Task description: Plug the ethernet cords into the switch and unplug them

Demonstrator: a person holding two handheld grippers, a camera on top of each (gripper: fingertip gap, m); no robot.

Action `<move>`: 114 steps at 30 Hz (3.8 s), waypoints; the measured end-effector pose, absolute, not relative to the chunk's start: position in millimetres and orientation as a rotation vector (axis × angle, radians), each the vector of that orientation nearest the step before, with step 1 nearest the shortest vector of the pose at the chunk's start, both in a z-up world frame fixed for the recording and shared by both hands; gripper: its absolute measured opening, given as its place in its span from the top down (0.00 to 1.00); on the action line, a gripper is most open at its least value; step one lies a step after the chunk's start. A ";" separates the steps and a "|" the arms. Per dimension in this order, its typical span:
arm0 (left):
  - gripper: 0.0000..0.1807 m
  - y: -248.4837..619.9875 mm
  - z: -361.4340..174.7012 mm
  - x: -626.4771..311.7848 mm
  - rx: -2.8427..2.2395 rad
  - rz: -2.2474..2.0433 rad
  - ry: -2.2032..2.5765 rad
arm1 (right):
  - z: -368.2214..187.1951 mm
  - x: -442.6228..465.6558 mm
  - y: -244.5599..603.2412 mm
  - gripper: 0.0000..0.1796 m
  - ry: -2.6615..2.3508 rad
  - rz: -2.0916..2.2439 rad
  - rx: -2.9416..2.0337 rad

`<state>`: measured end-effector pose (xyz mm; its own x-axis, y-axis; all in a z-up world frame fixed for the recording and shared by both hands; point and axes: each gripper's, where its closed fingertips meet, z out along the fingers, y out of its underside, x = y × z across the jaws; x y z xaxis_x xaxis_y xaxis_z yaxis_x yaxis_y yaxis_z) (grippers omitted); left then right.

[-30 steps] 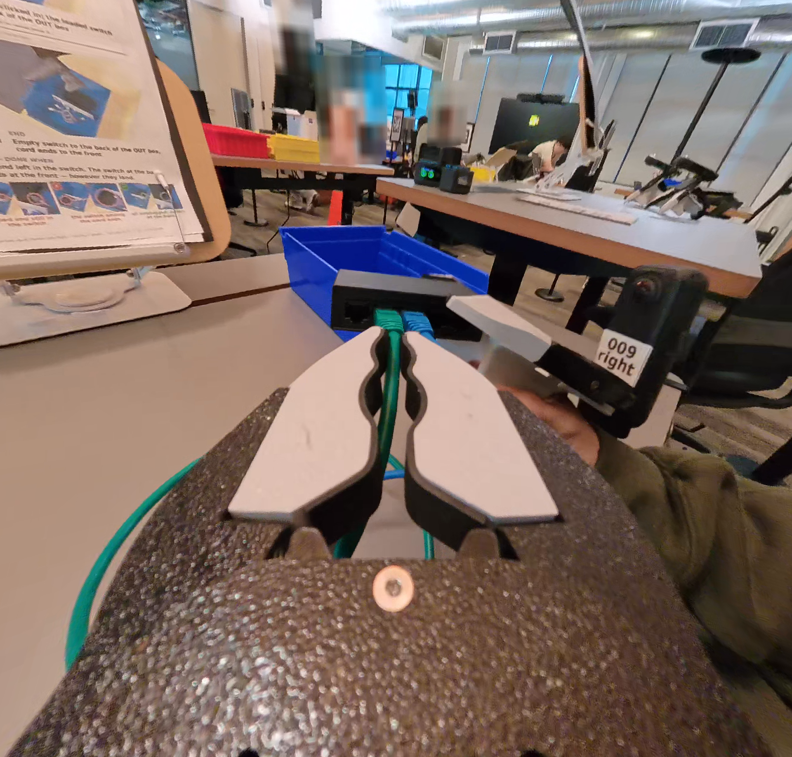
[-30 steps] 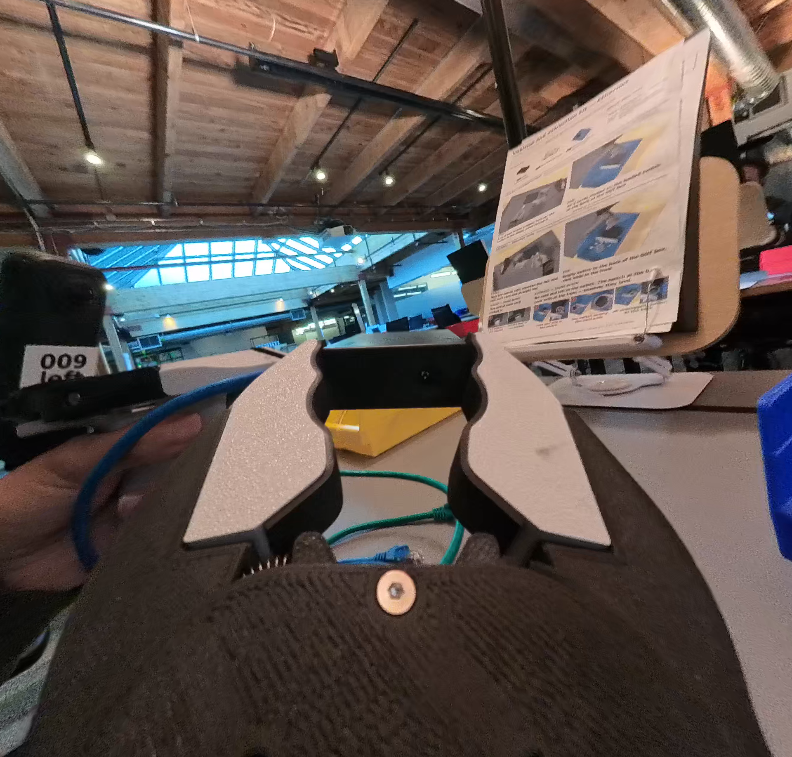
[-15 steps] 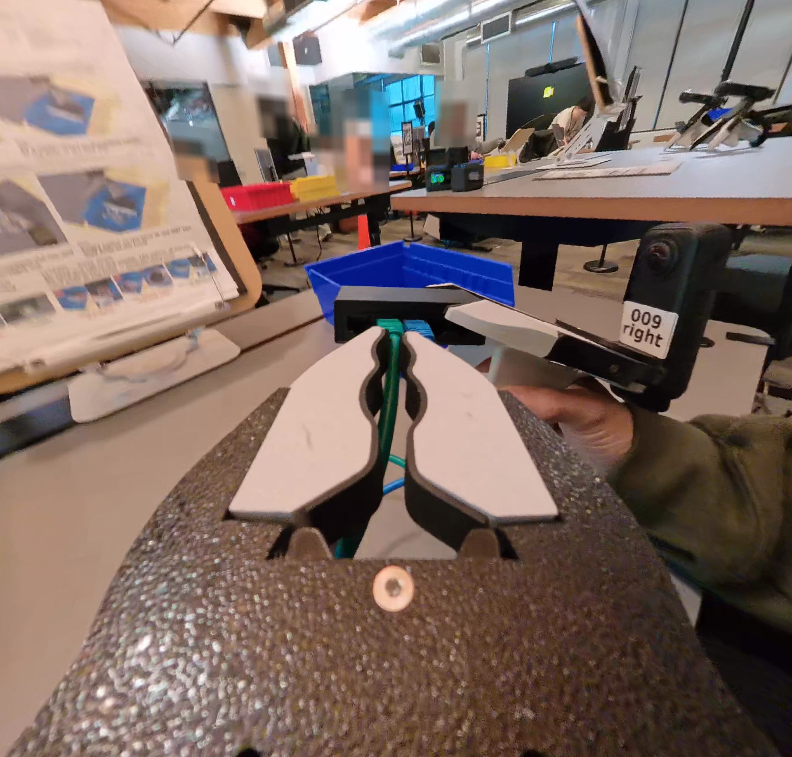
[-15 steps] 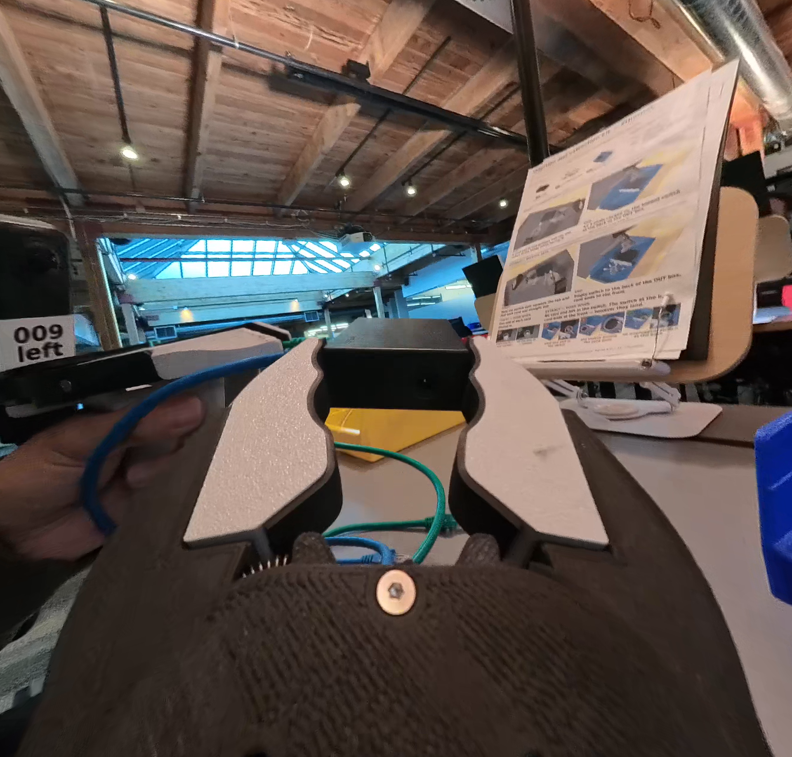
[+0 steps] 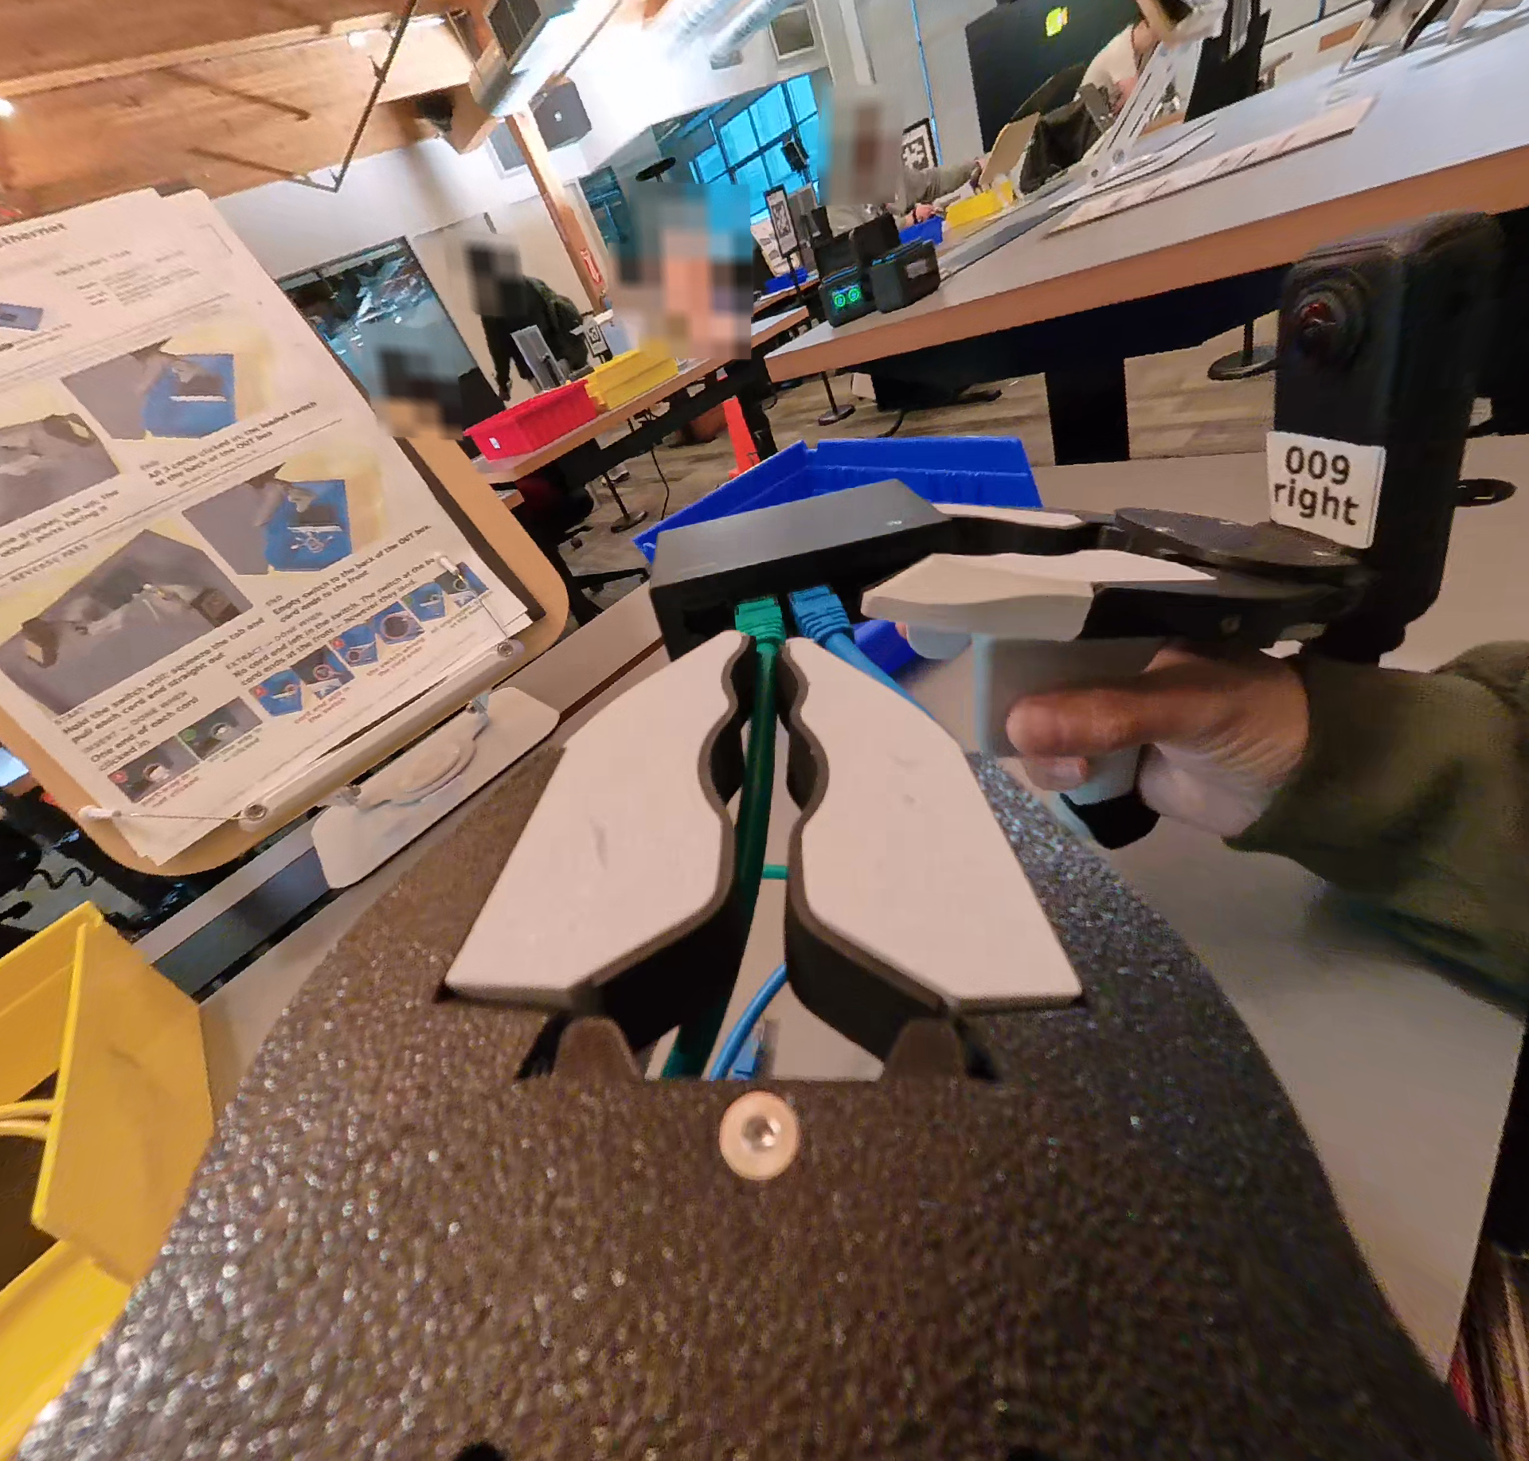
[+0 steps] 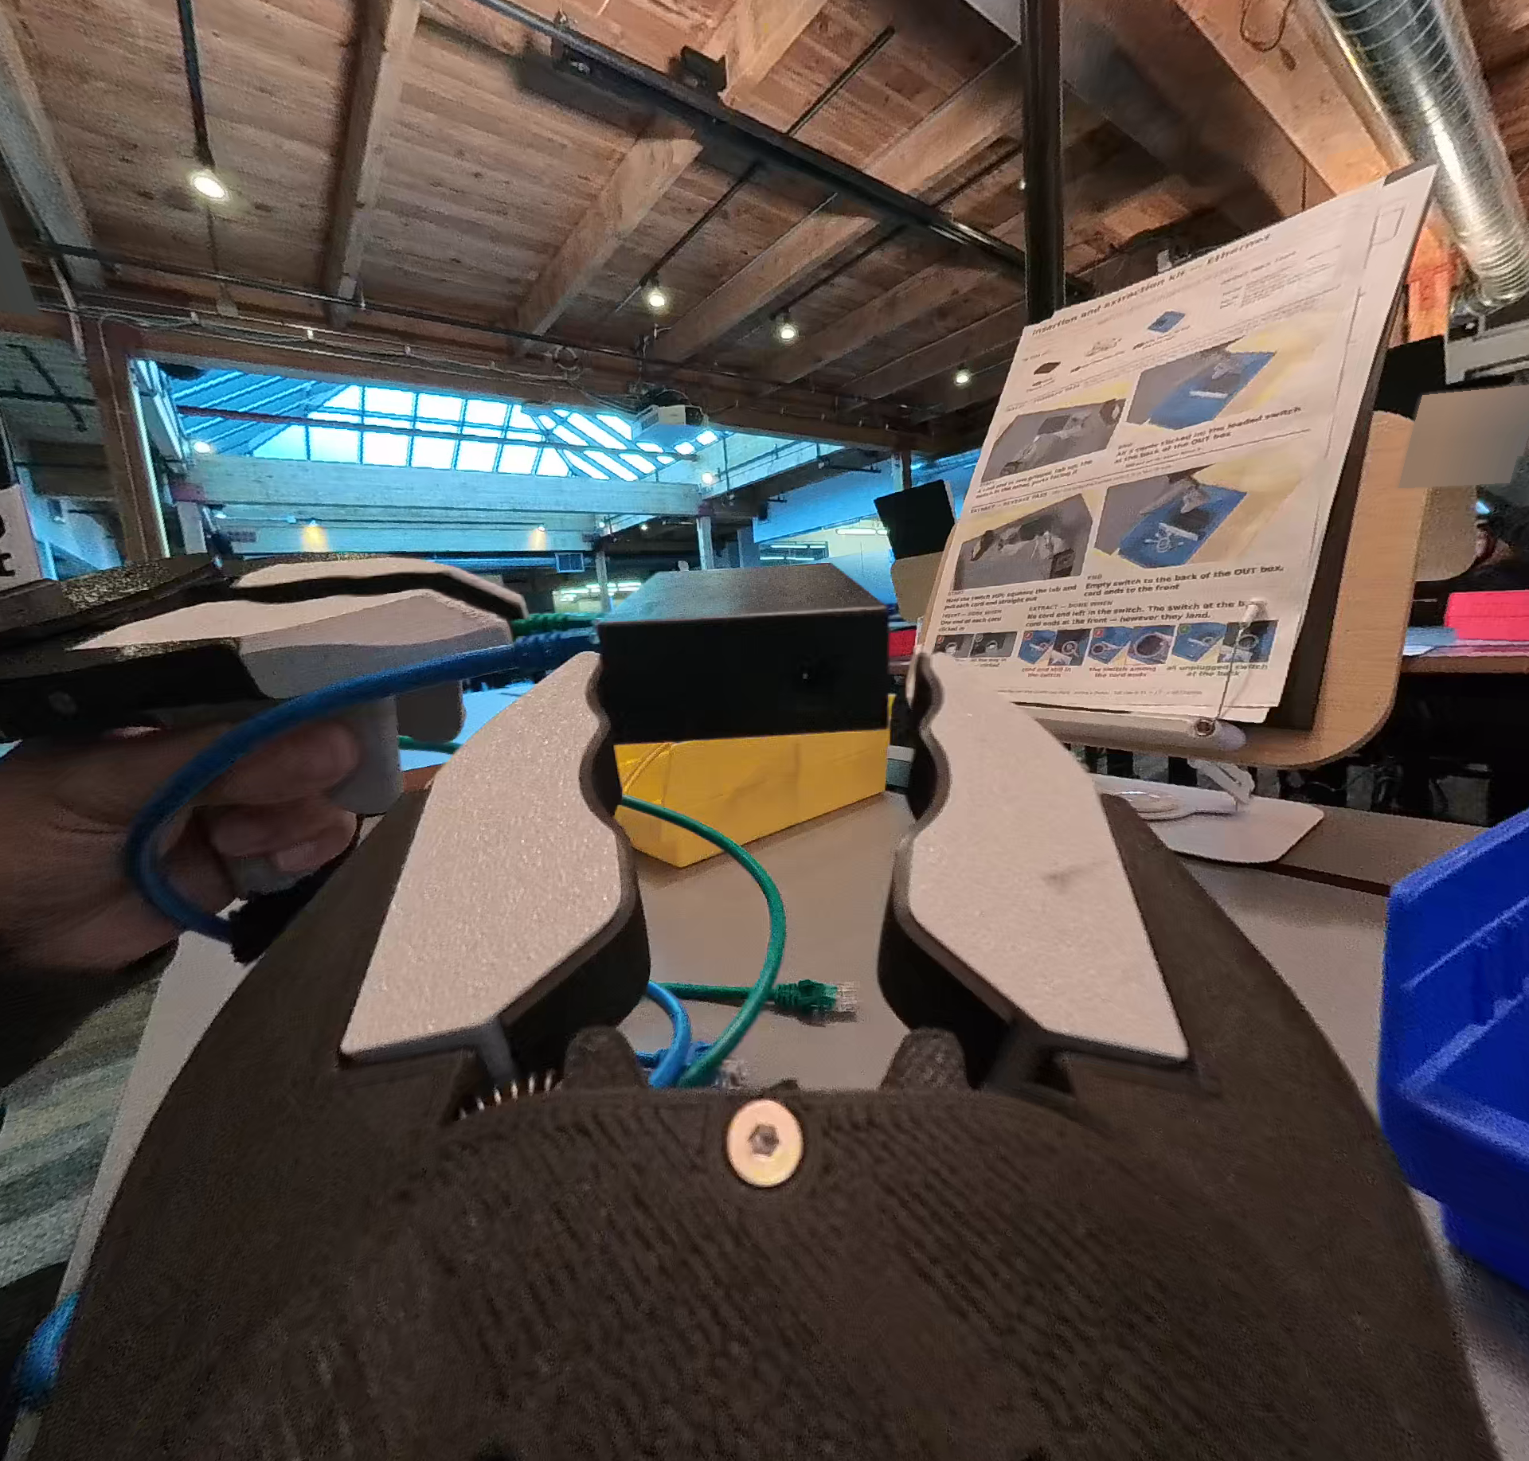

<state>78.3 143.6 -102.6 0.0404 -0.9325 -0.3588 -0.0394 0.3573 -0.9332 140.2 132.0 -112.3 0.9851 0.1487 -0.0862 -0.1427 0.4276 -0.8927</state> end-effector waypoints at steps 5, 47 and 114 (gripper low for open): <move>0.98 139.5 -103.4 78.0 -0.946 -0.885 1.383 | -116.5 133.0 136.0 0.64 -0.066 0.157 -1.161; 0.98 147.2 -114.1 76.9 -0.902 -0.786 1.491 | -121.1 136.1 138.4 0.66 -0.067 0.176 -1.255; 0.97 154.5 -133.4 83.4 -1.252 -1.000 1.367 | -130.3 133.2 141.6 0.66 0.008 0.248 -1.202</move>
<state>83.4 154.5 -133.4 0.0235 -0.9910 -0.1321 -0.1741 0.1261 -0.9766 133.2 141.6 -130.3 0.9730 0.1860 -0.1369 -0.1940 0.3368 -0.9214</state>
